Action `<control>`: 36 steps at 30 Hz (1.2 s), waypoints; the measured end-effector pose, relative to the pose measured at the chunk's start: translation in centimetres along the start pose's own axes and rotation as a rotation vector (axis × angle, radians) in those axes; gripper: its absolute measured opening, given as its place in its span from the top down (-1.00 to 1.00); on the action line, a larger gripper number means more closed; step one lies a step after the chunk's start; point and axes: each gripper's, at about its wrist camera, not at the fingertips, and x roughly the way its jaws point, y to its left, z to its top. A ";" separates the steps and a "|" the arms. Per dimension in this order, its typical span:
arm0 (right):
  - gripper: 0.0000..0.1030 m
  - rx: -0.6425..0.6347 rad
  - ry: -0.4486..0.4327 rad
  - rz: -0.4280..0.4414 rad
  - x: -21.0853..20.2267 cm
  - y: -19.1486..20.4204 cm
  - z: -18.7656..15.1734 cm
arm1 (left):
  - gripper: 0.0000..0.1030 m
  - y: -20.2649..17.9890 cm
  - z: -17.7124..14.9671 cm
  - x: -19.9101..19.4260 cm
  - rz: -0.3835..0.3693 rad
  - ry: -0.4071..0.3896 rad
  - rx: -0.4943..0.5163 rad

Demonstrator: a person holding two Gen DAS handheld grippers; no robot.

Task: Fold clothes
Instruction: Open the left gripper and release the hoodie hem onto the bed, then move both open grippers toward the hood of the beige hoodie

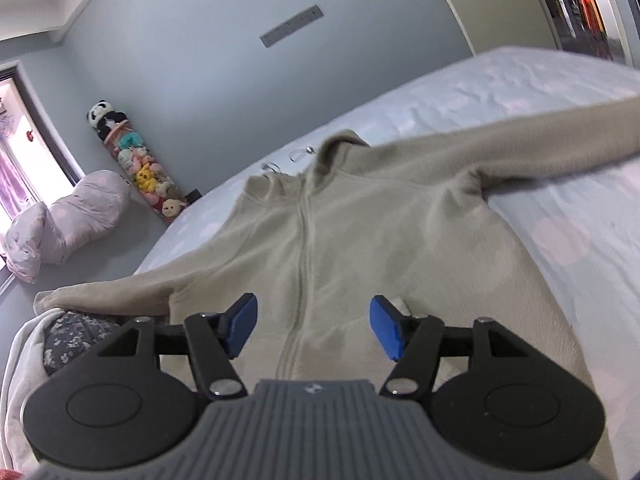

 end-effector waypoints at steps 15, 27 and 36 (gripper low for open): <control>-0.43 -0.154 -0.031 -0.025 -5.8 7.1 2.0 | 0.20 -4.0 -4.2 -4.4 -0.167 -0.015 0.020; -0.44 -0.094 0.063 -0.032 -7.0 6.0 4.0 | 0.19 -5.3 -3.7 -0.9 -0.208 0.053 0.055; -0.44 0.003 0.125 -0.066 -3.6 2.1 3.1 | 0.19 -5.5 -0.5 3.5 -0.204 0.042 0.066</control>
